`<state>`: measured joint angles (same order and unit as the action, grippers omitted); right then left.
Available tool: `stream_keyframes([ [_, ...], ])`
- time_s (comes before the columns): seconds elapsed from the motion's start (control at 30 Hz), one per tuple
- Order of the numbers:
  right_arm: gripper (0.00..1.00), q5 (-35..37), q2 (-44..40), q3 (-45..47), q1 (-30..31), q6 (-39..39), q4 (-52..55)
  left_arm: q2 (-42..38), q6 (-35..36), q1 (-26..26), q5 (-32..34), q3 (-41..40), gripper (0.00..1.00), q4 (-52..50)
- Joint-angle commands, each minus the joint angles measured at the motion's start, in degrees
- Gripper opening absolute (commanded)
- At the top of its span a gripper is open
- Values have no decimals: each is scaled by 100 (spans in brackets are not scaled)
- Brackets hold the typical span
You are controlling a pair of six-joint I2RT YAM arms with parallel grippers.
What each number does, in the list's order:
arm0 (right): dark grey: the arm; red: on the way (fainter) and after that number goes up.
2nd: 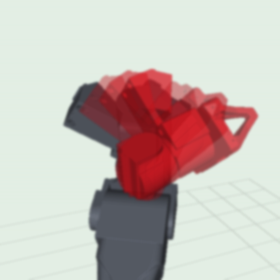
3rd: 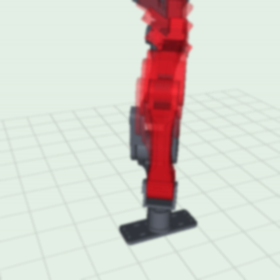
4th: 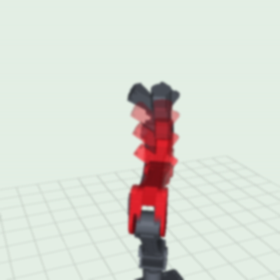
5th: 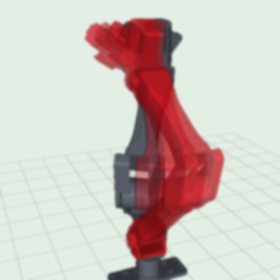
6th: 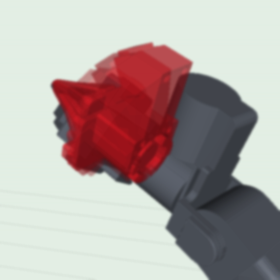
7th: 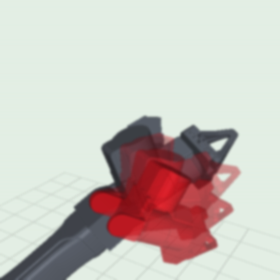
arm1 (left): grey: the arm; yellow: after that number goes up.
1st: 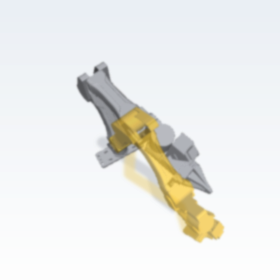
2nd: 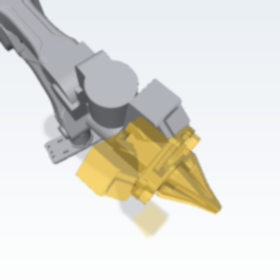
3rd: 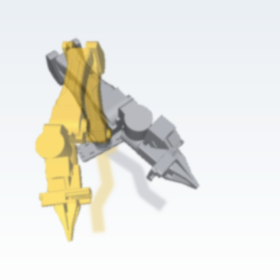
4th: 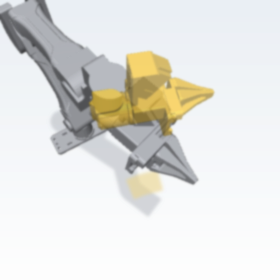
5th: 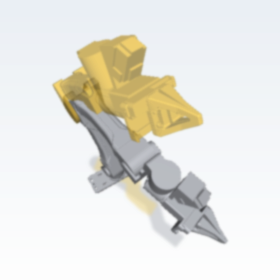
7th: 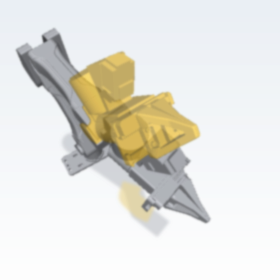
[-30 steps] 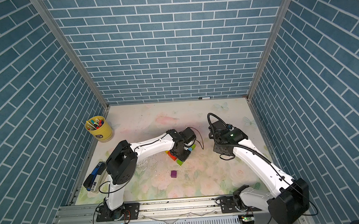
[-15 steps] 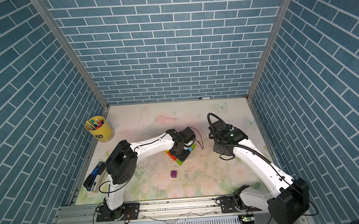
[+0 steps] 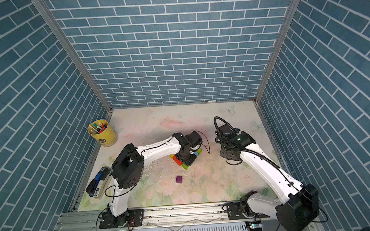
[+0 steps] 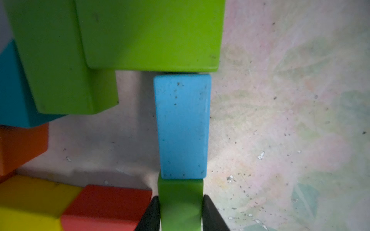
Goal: Assemble a heart with building blocks
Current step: Assemble the building block at the center of the board.
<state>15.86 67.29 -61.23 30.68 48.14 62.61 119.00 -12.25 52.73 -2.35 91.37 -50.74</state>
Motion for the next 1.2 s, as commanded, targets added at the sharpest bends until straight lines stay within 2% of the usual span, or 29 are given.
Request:
stream_keyframes([
  [0.0,25,119,-84,-48,-29,125,160,97,65,-44,94,120,36,-146],
  [0.07,25,97,-75,-48,-27,125,138,104,74,-52,110,135,36,-147],
  [0.23,25,-36,-38,-64,67,-21,86,6,64,-62,189,108,50,-147],
  [0.37,28,14,-39,-82,340,-42,99,-120,47,-74,209,119,55,-160],
  [0.57,44,-16,38,41,1086,7,14,-484,-22,-96,222,-6,55,-244],
  [0.7,54,-437,38,332,1740,-21,-570,-1002,-214,-288,215,-341,59,-46],
  [0.8,56,-411,142,399,2067,141,-639,-1102,-332,-631,106,-488,58,54],
  [0.93,57,-353,-8,512,2132,352,-673,-918,-333,-973,-4,-446,56,61],
  [1.07,57,-227,-215,531,2128,504,-563,-602,-244,-1037,-72,-218,52,-48],
  [1.17,56,-184,-126,484,2123,556,-413,-492,-243,-1043,146,-59,50,-187],
])
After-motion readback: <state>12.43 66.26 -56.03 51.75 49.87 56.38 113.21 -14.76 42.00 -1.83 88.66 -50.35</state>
